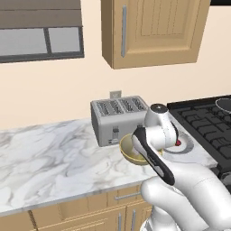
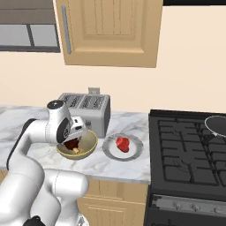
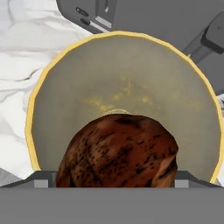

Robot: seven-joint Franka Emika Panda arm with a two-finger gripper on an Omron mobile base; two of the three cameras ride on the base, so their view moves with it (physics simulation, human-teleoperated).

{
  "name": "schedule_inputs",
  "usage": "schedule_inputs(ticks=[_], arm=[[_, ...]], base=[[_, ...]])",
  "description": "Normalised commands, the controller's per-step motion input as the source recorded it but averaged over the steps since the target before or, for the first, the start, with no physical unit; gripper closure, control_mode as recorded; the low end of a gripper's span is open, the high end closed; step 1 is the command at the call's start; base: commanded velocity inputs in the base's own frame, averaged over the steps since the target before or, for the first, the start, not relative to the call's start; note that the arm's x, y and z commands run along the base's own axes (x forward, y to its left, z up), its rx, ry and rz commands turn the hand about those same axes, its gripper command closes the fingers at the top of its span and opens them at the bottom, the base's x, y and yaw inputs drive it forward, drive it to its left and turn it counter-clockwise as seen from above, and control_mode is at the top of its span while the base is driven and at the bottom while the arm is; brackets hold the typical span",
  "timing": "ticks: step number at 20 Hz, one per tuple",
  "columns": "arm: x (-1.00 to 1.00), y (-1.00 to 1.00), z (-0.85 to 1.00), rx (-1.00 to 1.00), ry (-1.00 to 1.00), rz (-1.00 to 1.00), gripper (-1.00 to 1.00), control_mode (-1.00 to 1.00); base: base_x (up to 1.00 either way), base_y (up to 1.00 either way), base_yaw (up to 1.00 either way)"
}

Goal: Place one of the steaks on the plate and the other in the bowl. Then place the bowl in the fridge.

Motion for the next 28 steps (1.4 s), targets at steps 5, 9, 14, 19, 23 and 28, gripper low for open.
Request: schedule_inputs(ticks=[5, 9, 14, 19, 23, 28], arm=[[0.32, 0.00, -0.06, 0.00, 0.02, 0.00, 1.00, -1.00], [0.25, 0.00, 0.00, 0.00, 0.00, 0.00, 1.00, -1.00], [0.10, 0.00, -0.05, 0.00, 0.00, 0.00, 1.00, -1.00], [0.00, 0.00, -0.27, 0.01, 0.00, 0.00, 1.00, -1.00], [0.00, 0.00, -0.31, 0.00, 0.00, 0.00, 1.00, -1.00], [0.00, 0.00, -0.07, 0.00, 0.00, 0.00, -1.00, -1.00]], base=[[0.00, 0.00, 0.00], [0.00, 0.00, 0.00], [0.00, 0.00, 0.00], [0.00, 0.00, 0.00], [0.00, 0.00, 0.00], [0.00, 0.00, 0.00]])
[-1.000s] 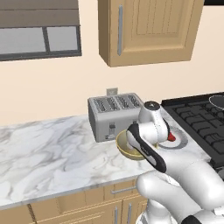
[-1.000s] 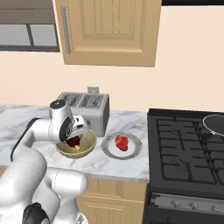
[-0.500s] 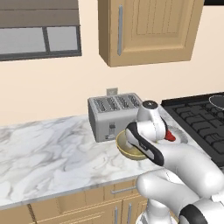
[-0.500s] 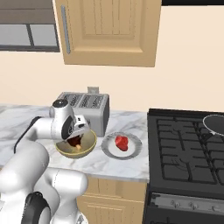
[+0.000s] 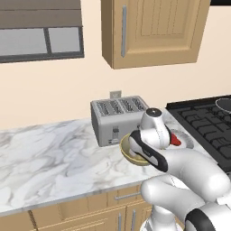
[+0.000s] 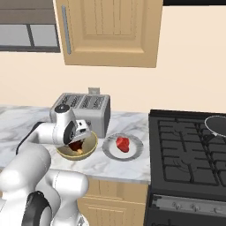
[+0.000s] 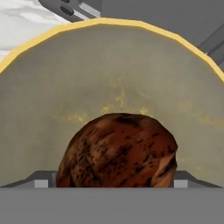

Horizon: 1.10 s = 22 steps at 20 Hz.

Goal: Place one of the steaks on the plate and the other in the bowl. Then place the bowl in the fridge.

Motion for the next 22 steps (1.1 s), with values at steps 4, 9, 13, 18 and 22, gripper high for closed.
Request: schedule_inputs(ticks=[4, 9, 13, 18, 22], arm=[[0.02, 0.00, 0.00, 0.00, 0.00, 0.00, -1.00, -1.00], [0.00, 0.00, 0.07, 0.00, 0.02, 0.00, -1.00, -1.00], [0.00, 0.00, 0.13, 0.00, 0.00, -0.01, -1.00, -1.00], [0.00, 0.00, 0.42, 0.00, 0.00, -0.05, -1.00, -1.00], [-0.50, -0.08, 0.63, 0.01, 0.00, -0.12, -1.00, -1.00]], base=[[0.00, 0.00, 0.00], [0.00, 0.00, 0.00], [0.00, 0.00, 0.00], [0.00, 0.00, 0.00], [0.00, 0.00, 0.00]])
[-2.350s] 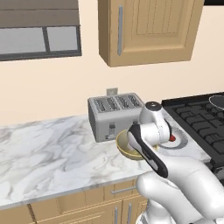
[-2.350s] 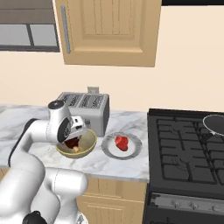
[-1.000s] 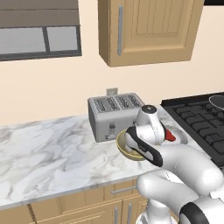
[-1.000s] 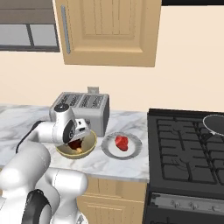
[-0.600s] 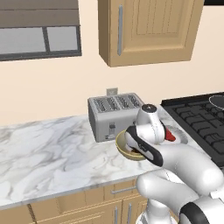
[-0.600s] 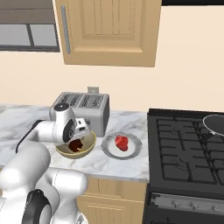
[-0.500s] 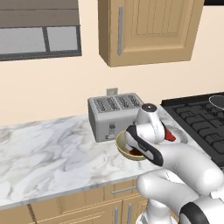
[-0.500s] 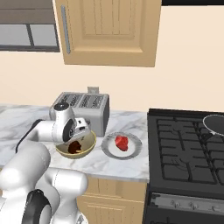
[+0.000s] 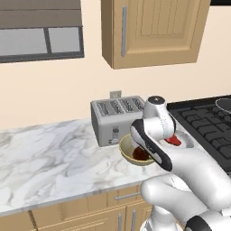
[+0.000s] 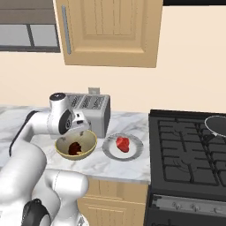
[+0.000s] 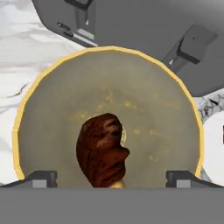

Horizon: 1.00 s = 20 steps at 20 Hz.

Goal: Place one of the steaks on the plate and the other in the bowl. Then place the bowl in the fridge.

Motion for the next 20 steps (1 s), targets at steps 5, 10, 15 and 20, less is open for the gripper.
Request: schedule_inputs(ticks=[5, 10, 15, 20], arm=[[-0.96, -0.12, 0.59, 0.02, 0.00, -0.20, -1.00, -1.00], [-0.63, 0.00, 0.37, 0.00, 0.02, -0.36, -1.00, -1.00], [-0.11, -0.30, 0.02, 0.00, 0.04, -0.29, -1.00, -1.00], [0.07, -0.09, 0.01, 0.03, 0.12, -0.08, -1.00, -1.00]], base=[[0.00, 0.00, 0.00], [0.00, 0.00, 0.00], [0.00, 0.00, 0.00], [0.00, 0.00, 0.00]])
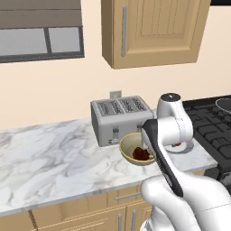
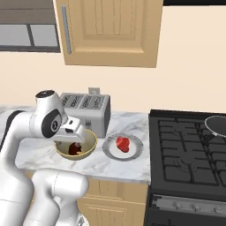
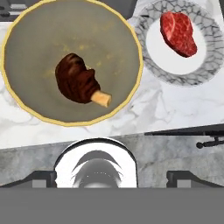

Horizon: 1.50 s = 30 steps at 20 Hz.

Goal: Place one of the steaks on the plate and the other in the bowl. Then place the bowl in the fridge.

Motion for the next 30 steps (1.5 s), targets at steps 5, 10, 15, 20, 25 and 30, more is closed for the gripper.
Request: schedule_inputs(ticks=[5, 10, 15, 20, 25, 30], arm=[[0.01, -0.01, 0.00, 0.06, 0.05, 0.00, -1.00, -1.00], [-0.14, 0.00, -0.02, 0.00, 0.00, -0.01, -1.00, -1.00], [0.00, 0.00, 0.00, 0.00, 0.00, 0.00, -1.00, 1.00], [0.00, 0.00, 0.00, 0.00, 0.00, 0.00, -1.00, 1.00], [0.00, 0.00, 0.00, 0.00, 0.00, 0.00, -1.00, 1.00], [0.00, 0.00, 0.00, 0.00, 0.00, 0.00, -1.00, 1.00]], base=[[0.00, 0.00, 0.00], [0.00, 0.00, 0.00], [-0.78, 0.12, -0.23], [-0.66, 0.01, -0.55], [-0.19, -0.22, -0.79], [0.00, -0.38, -0.82]])
